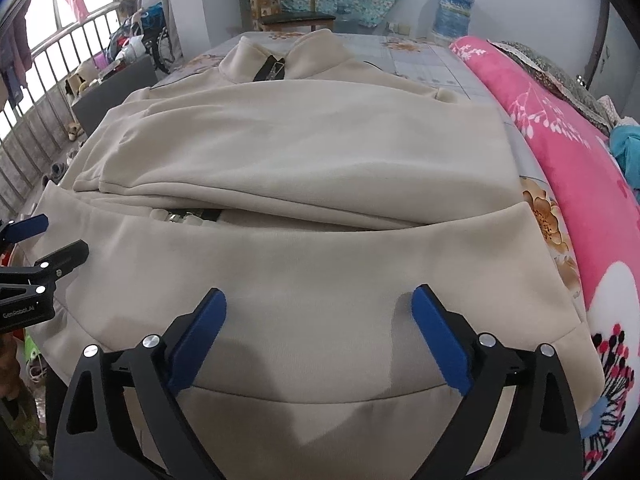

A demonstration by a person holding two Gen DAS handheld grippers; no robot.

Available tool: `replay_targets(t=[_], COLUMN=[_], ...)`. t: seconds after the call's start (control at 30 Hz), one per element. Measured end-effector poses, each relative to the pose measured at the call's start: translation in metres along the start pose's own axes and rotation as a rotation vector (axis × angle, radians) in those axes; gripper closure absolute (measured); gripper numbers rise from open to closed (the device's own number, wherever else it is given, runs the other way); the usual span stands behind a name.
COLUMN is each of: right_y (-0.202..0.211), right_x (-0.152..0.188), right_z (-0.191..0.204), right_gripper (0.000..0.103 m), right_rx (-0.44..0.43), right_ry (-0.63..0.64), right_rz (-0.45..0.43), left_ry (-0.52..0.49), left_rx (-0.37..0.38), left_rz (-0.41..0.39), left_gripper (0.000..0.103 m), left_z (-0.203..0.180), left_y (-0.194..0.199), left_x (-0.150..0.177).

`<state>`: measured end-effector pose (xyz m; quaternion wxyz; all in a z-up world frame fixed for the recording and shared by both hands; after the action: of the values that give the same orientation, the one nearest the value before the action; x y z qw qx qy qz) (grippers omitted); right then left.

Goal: Fold large clothes

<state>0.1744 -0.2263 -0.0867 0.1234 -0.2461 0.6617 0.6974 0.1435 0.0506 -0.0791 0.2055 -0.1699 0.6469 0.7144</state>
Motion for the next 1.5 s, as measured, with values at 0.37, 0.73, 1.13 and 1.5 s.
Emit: replay_targets(t=[0.37,0.73,1.13,1.5], right_y=[-0.001,-0.001,0.007,0.075], right_x=[0.0,0.002,-0.008,-0.147], right_z=[-0.001,0.0,-0.004,-0.052], right_gripper=[0.006,0.006,0.006,0.006], right_rx=[0.004,0.03,-0.039,-0.198], right_ry=[-0.037,-0.062,-0.037,-0.012], right_rz=[0.022,0.01,0.036,-0.126], left_ry=[0.025,0.041,-0.042,0.019], left_rx=[0.006,0.06,0.027,0.199], left_rz=[0.004,0.015,-0.003,-0.194], left_gripper=[0.008,0.008,0.007,0.008], left_z=[0.003,0.009,0.013,0.046], left_y=[-0.003,-0.007,0.006,0.043], left_x=[0.0,0.001,-0.016,-0.158])
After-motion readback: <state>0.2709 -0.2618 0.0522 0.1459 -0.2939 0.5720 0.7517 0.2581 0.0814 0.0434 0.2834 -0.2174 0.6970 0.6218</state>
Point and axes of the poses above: each gripper's, at about its wrist camera, not at the fingertips, and y roughly against the way its jaws point, z to its left, x to its underside, the point moved 3 cm from there along -y, roughly the way its jaws point, and after that the axes turned 3 degrees about z, right-handed, at the moved point
